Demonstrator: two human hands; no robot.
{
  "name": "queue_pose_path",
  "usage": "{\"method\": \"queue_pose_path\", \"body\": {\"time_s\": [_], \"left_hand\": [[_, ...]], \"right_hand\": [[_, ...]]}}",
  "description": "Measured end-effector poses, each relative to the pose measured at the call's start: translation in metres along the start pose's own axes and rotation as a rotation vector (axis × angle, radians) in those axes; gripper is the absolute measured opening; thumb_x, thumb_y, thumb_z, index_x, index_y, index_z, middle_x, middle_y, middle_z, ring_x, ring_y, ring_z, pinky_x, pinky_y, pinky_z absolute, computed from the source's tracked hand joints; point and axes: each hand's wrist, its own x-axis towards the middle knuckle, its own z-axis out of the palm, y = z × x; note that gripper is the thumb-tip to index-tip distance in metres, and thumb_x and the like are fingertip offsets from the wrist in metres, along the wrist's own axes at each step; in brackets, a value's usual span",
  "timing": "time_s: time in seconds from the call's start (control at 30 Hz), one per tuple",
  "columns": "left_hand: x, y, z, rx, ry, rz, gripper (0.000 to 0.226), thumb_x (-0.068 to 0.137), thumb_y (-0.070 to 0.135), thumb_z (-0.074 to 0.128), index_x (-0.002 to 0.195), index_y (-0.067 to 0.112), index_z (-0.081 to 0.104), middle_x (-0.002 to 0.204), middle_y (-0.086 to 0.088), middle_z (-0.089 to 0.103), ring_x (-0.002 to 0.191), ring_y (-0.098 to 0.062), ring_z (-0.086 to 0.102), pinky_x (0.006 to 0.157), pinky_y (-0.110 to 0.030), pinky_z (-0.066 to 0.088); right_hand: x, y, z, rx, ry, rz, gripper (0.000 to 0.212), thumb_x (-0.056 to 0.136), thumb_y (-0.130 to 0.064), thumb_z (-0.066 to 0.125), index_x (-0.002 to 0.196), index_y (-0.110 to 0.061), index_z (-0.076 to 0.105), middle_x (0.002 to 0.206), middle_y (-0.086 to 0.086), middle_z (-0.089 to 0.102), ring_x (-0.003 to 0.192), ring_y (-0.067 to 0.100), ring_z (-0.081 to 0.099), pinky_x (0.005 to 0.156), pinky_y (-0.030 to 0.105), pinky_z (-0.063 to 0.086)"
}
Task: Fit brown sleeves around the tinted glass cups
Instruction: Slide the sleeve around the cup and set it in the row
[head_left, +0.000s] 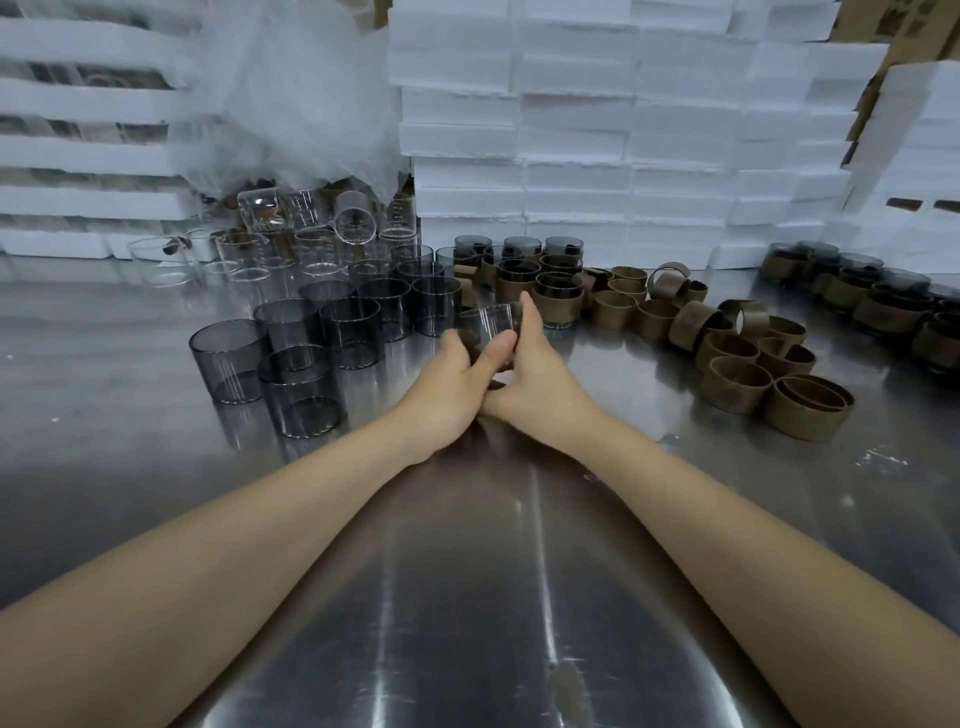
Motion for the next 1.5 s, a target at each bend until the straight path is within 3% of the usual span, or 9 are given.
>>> {"method": "queue_pose_path", "body": {"time_s": [0.07,0.13,0.37,0.5,0.67,0.9,1.13,1.33,1.5], "left_hand": [[-0.002,-0.001,0.001,-0.116,-0.100,0.054,0.066,0.084,0.065,0.043,0.123,0.012,0.043,0.109,0.004,0.063,0.099,-0.009,0.066,0.086,-0.022,0.052],[-0.004,-0.001,0.001,-0.335,-0.212,0.046,0.070,0.080,0.061,0.047,0.129,0.010,0.041,0.115,-0.004,0.065,0.100,-0.016,0.070,0.089,-0.032,0.056],[0.002,-0.004,0.003,-0.444,-0.187,-0.031,0.062,0.087,0.063,0.045,0.127,0.015,0.053,0.118,0.001,0.068,0.104,-0.005,0.067,0.090,-0.028,0.055],[0.003,-0.003,0.000,-0.166,-0.124,0.029,0.098,0.061,0.089,0.054,0.124,0.014,0.048,0.110,0.008,0.067,0.094,0.008,0.065,0.082,-0.015,0.052],[0.002,-0.006,0.005,-0.393,-0.196,0.051,0.057,0.071,0.063,0.064,0.114,0.028,0.052,0.099,0.009,0.073,0.090,-0.011,0.072,0.077,-0.030,0.059],[-0.002,-0.003,0.002,-0.465,-0.280,0.117,0.052,0.079,0.055,0.059,0.117,0.020,0.052,0.083,0.002,0.074,0.078,-0.019,0.070,0.074,-0.028,0.057],[-0.002,-0.004,0.001,-0.524,-0.246,0.059,0.065,0.073,0.060,0.063,0.121,0.019,0.047,0.094,-0.002,0.071,0.080,-0.018,0.072,0.071,-0.024,0.055],[0.000,-0.007,0.001,-0.502,-0.205,0.005,0.060,0.074,0.063,0.065,0.113,0.022,0.046,0.114,0.001,0.065,0.095,-0.010,0.069,0.083,-0.030,0.056],[-0.003,-0.002,0.002,-0.391,-0.183,0.027,0.060,0.075,0.057,0.067,0.116,0.022,0.040,0.123,-0.002,0.058,0.099,-0.007,0.069,0.079,-0.027,0.058]], "right_hand": [[0.004,0.007,-0.011,0.203,-0.014,-0.048,0.075,0.067,0.002,0.080,0.128,-0.023,0.046,0.101,-0.011,0.066,0.092,0.006,0.062,0.075,0.018,0.052],[0.007,0.014,-0.016,0.277,0.013,-0.094,0.059,0.065,0.010,0.078,0.108,-0.022,0.055,0.084,-0.012,0.068,0.075,0.001,0.063,0.064,0.019,0.052],[0.010,0.015,0.003,0.045,0.304,-0.109,0.091,0.077,-0.007,0.074,0.150,-0.012,0.020,0.121,-0.007,0.058,0.114,0.010,0.055,0.090,0.005,0.038],[0.008,0.012,0.006,-0.001,0.191,-0.162,0.108,0.080,-0.011,0.071,0.154,-0.016,-0.006,0.147,0.005,0.045,0.136,0.017,0.041,0.113,0.033,0.034],[0.010,0.014,-0.005,0.089,0.140,-0.111,0.108,0.076,-0.017,0.078,0.155,-0.020,0.006,0.108,-0.027,0.058,0.104,-0.004,0.057,0.086,0.004,0.039],[0.009,0.013,-0.020,0.336,-0.060,-0.087,0.050,0.059,-0.003,0.074,0.105,-0.017,0.061,0.084,-0.003,0.066,0.074,0.008,0.060,0.060,0.024,0.049],[0.010,0.002,-0.018,-0.004,-0.012,-0.148,0.014,0.076,-0.007,0.073,0.080,-0.012,0.061,0.069,-0.004,0.061,0.059,0.003,0.053,0.056,0.020,0.045],[0.010,0.006,-0.020,-0.361,0.058,-0.115,0.016,0.080,-0.033,0.070,0.079,-0.018,0.063,0.073,-0.003,0.066,0.069,0.009,0.058,0.056,0.011,0.037],[0.012,0.009,-0.023,-0.495,0.047,0.011,0.021,0.087,-0.016,0.060,0.067,-0.010,0.058,0.064,0.002,0.057,0.059,0.015,0.051,0.050,0.016,0.038]]}}
